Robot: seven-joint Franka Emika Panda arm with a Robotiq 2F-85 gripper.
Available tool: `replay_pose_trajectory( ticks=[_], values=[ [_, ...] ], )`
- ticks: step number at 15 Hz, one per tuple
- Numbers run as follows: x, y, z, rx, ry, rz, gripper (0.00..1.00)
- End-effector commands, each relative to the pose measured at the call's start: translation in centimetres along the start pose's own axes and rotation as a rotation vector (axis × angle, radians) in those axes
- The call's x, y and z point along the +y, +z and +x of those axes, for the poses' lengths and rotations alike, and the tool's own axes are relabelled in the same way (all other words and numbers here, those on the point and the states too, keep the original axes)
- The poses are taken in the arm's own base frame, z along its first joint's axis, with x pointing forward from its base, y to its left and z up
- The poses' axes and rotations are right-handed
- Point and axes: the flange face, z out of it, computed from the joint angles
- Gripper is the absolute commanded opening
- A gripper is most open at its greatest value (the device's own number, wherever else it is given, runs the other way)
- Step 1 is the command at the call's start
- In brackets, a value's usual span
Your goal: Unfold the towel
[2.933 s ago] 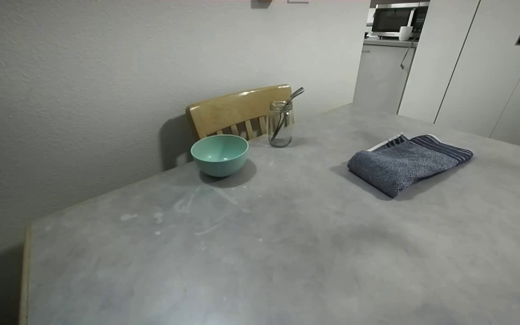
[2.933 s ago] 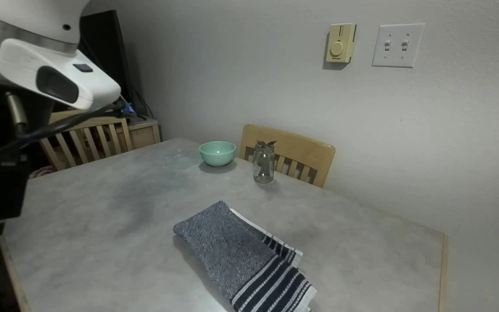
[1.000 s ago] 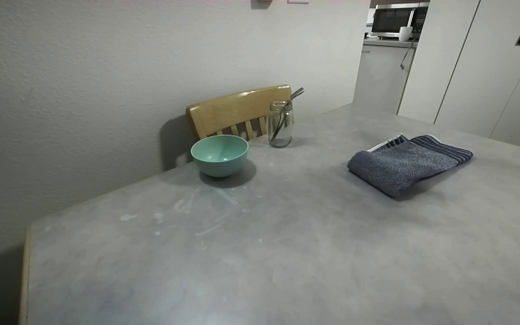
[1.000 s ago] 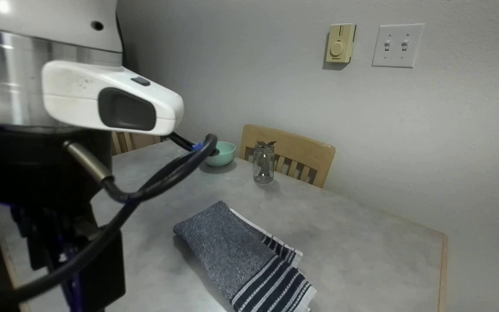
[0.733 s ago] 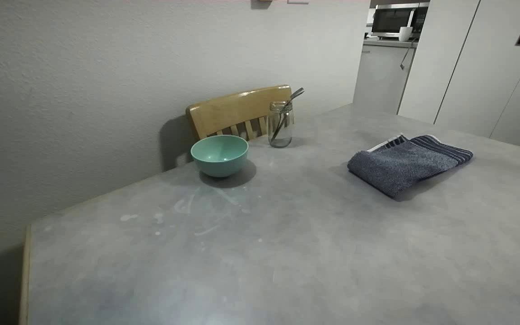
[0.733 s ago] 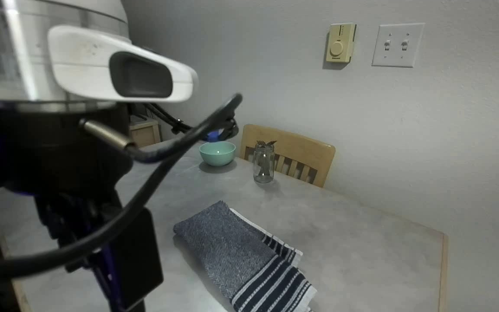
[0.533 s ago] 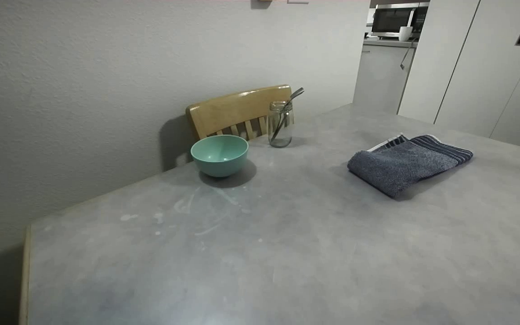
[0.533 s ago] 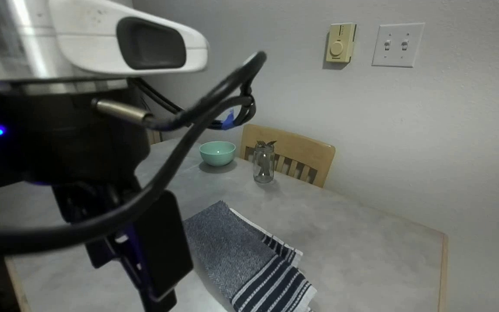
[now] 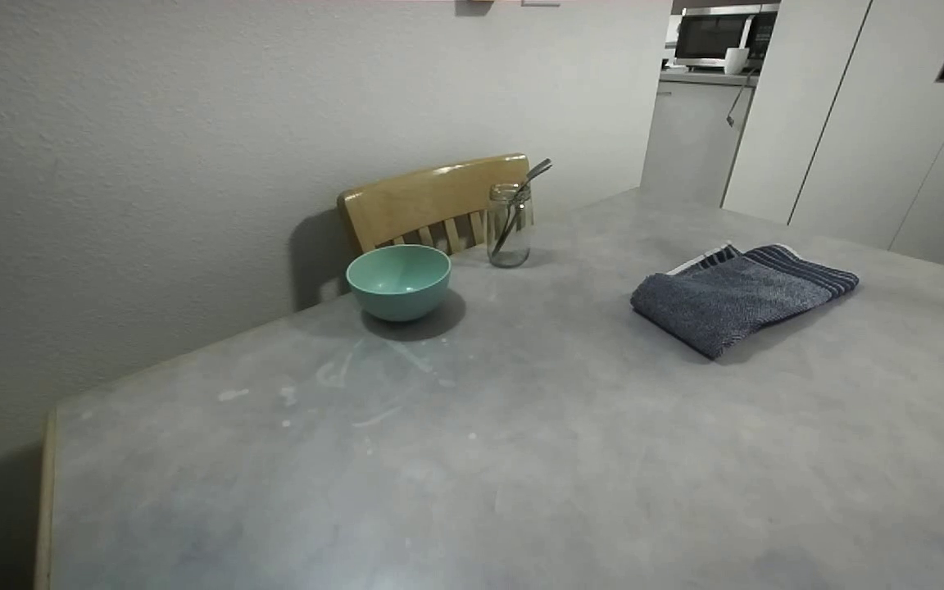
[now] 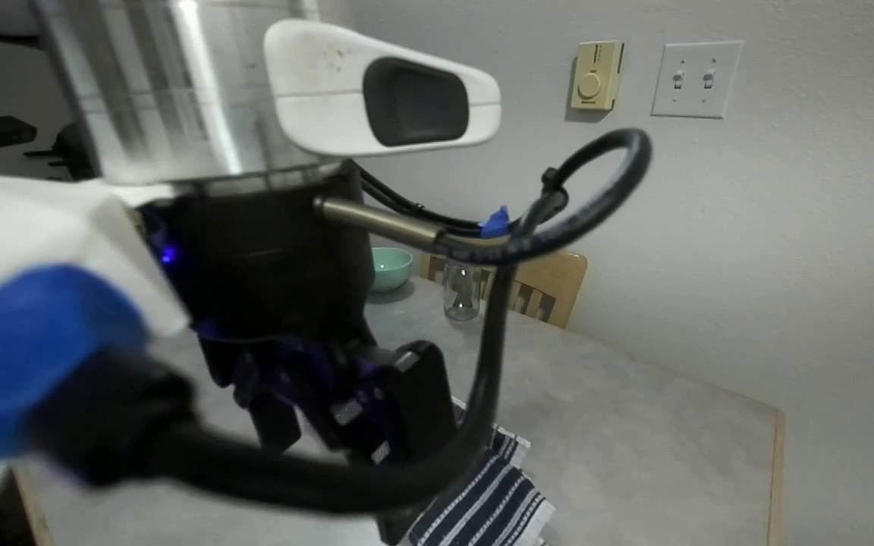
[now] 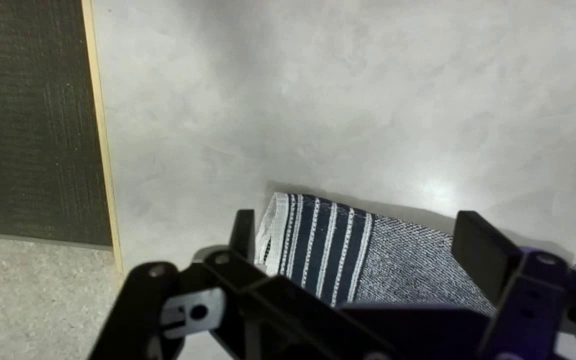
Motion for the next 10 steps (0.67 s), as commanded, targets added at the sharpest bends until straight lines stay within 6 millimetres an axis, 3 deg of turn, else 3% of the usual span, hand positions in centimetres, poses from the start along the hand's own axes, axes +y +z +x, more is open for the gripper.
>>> replay_pose_trajectory(
  ticks=[1, 4, 5, 10],
  values=[
    [1.5, 1.2, 1.9, 0.035, -0.037, 0.025, 1.00],
    [1.8, 2.6, 3.1, 0.030, -0.069, 0.047, 1.00],
    [1.0, 1.4, 2.0, 0.035, -0.044, 0.045, 1.00],
    [1.0, 3.0, 3.2, 0.031, -0.041, 0.050, 1.00]
  ],
)
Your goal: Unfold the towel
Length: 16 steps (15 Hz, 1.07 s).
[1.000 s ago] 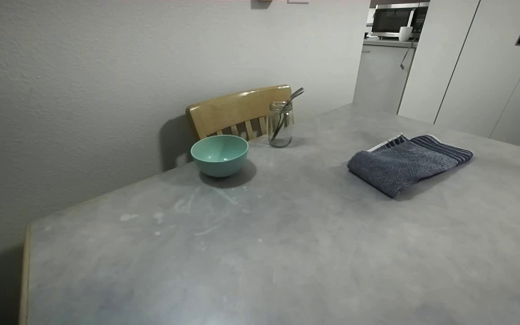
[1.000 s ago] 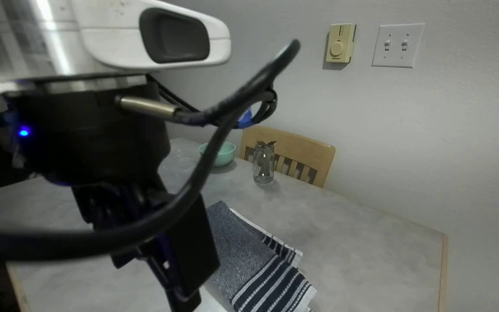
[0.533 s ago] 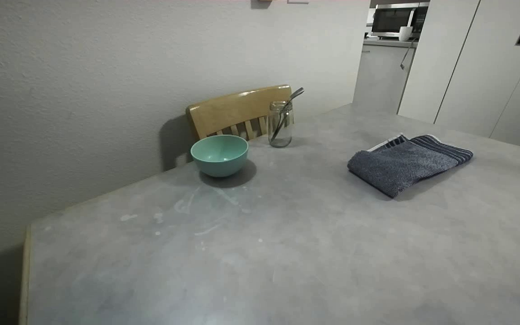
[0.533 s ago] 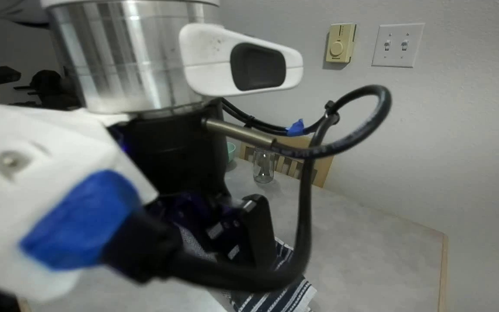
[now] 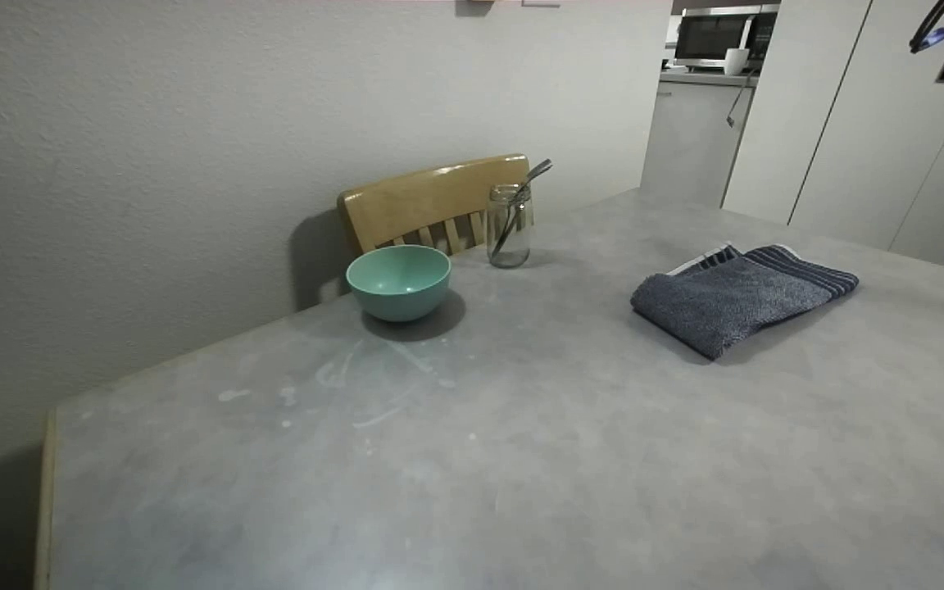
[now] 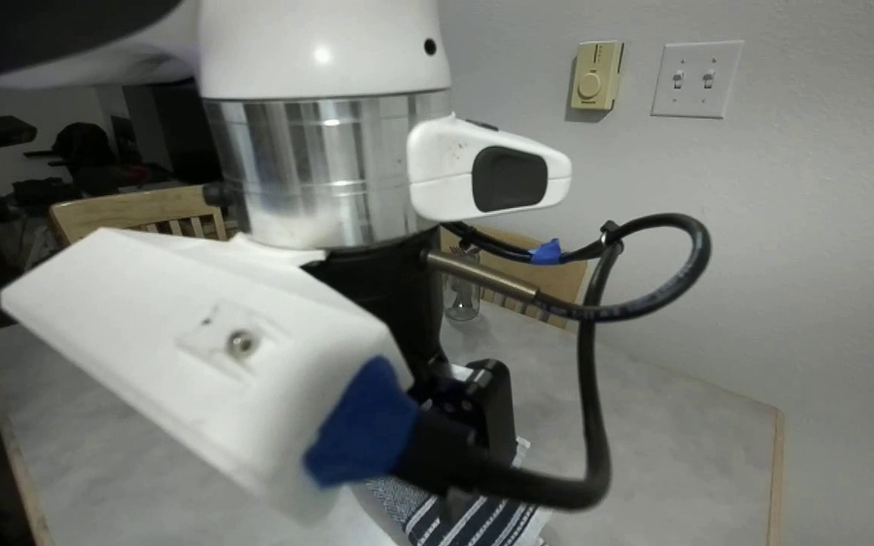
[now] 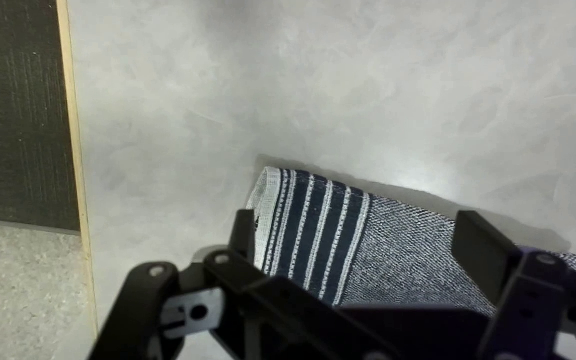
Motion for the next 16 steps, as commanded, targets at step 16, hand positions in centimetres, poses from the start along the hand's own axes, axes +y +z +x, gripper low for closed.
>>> replay_pose_trajectory(
  ticks=[16],
  values=[
    [0.7, 8.3, 4.0, -0.022, 0.013, 0.130, 1.00]
  ],
)
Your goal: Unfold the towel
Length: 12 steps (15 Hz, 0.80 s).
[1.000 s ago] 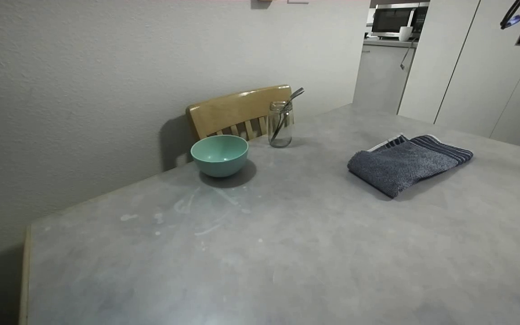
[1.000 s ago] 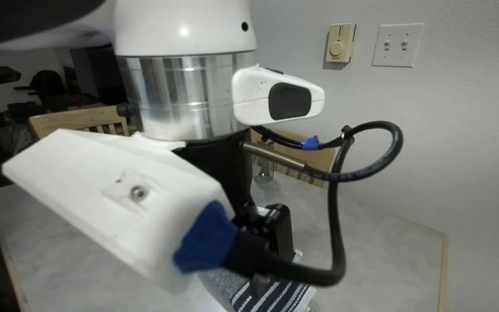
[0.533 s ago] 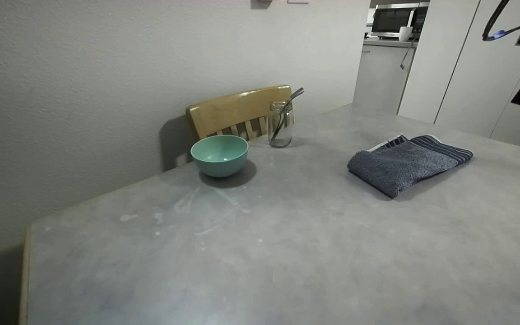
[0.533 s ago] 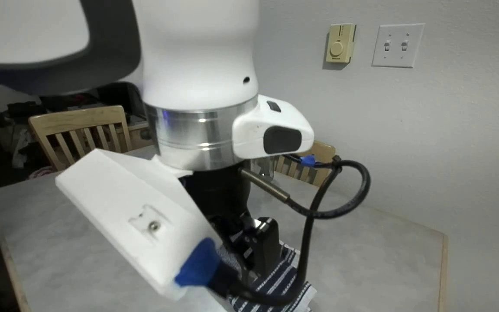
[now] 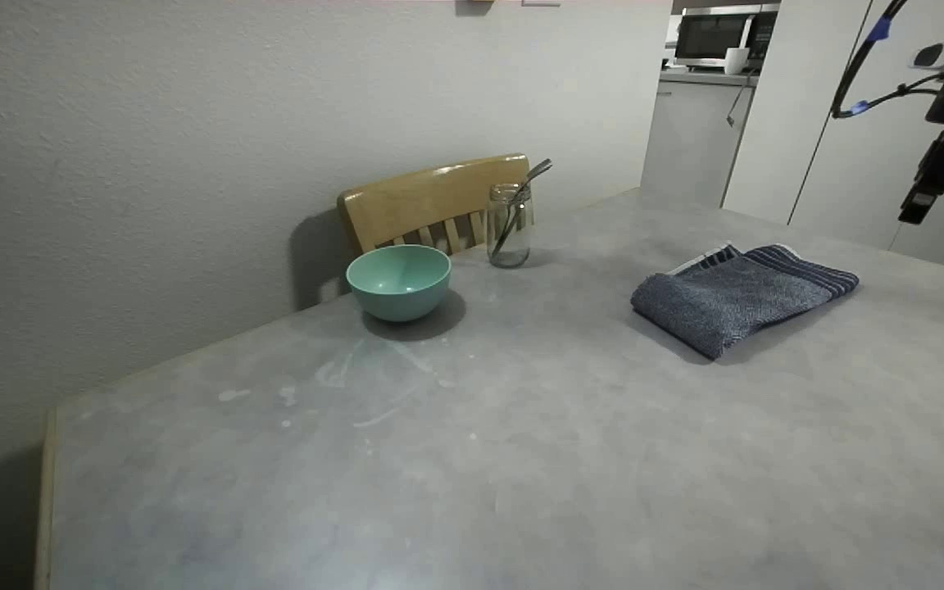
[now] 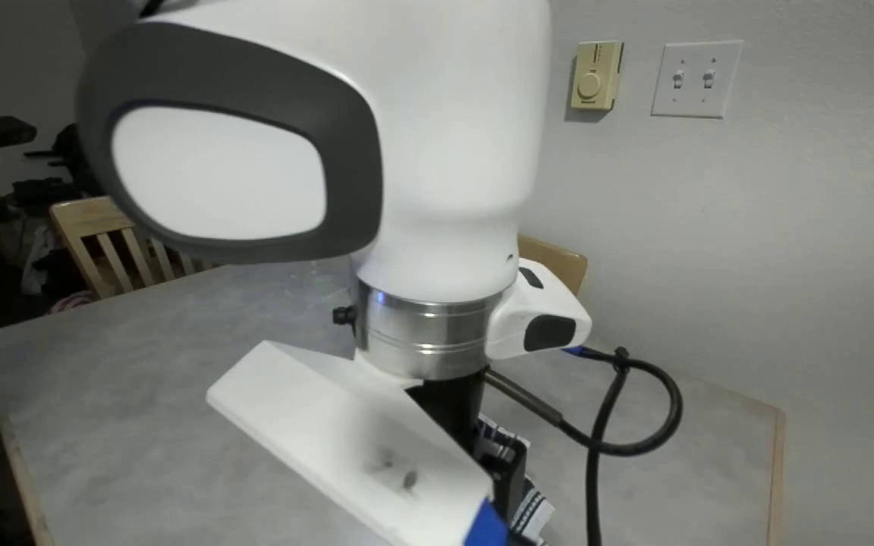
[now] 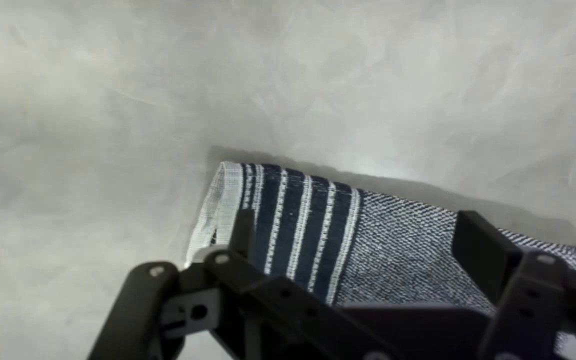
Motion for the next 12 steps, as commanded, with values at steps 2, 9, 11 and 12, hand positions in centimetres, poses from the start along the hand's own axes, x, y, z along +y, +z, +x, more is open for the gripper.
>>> replay_pose_trajectory(
  ticks=[2, 9, 11, 12],
  values=[
    [0.4, 0.4, 0.8, -0.007, -0.047, 0.018, 1.00],
    [1.1, 1.0, 1.8, 0.006, -0.015, 0.012, 1.00],
    [1.2, 1.4, 2.4, 0.019, 0.034, 0.009, 1.00],
    [1.3, 1.6, 2.7, 0.021, 0.063, 0.008, 1.00]
  ],
)
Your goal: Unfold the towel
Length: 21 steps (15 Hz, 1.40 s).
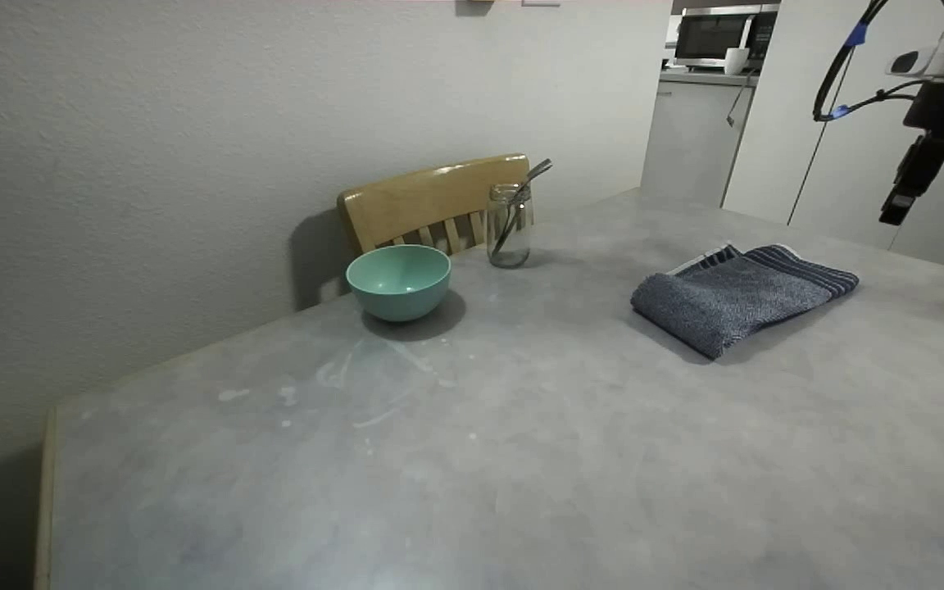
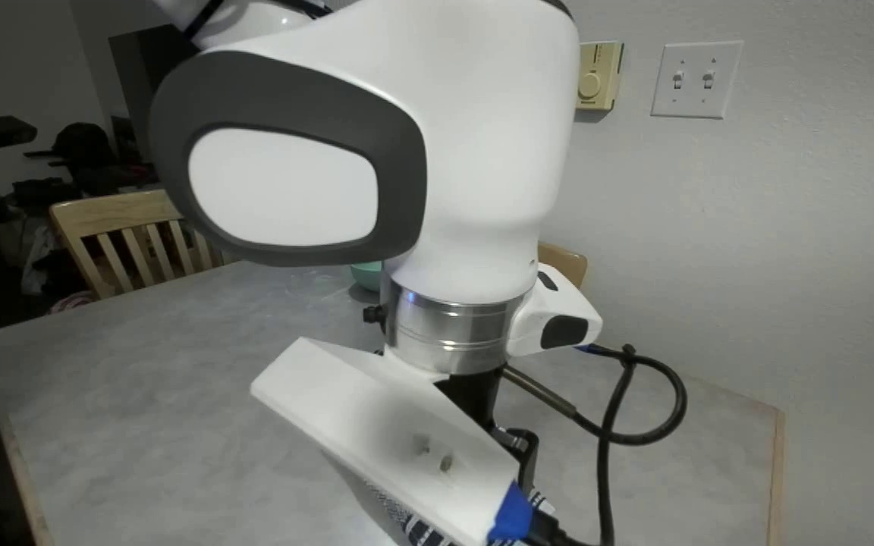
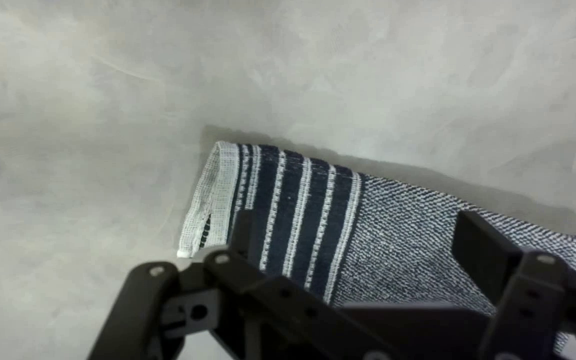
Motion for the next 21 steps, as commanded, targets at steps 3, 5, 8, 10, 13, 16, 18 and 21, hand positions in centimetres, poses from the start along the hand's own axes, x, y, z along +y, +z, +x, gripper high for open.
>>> replay_pose_trajectory(
  ticks=[3, 5, 8, 10, 13, 16, 18, 21],
  values=[
    [2.2, 2.6, 2.0, 0.018, 0.132, -0.009, 1.00],
    [3.4, 4.0, 2.5, 0.002, 0.163, -0.007, 1.00],
    [5.7, 6.4, 3.1, -0.016, 0.171, 0.009, 1.00],
    [7.1, 7.6, 3.7, -0.014, 0.170, 0.032, 1.00],
    [8.5, 9.0, 4.7, -0.011, 0.171, 0.052, 1.00],
    [9.4, 10.0, 5.5, 0.001, 0.171, 0.077, 1.00],
    [9.8, 10.4, 5.8, 0.011, 0.177, 0.099, 1.00],
    [10.5, 10.9, 5.8, 0.030, 0.199, 0.127, 1.00]
  ],
)
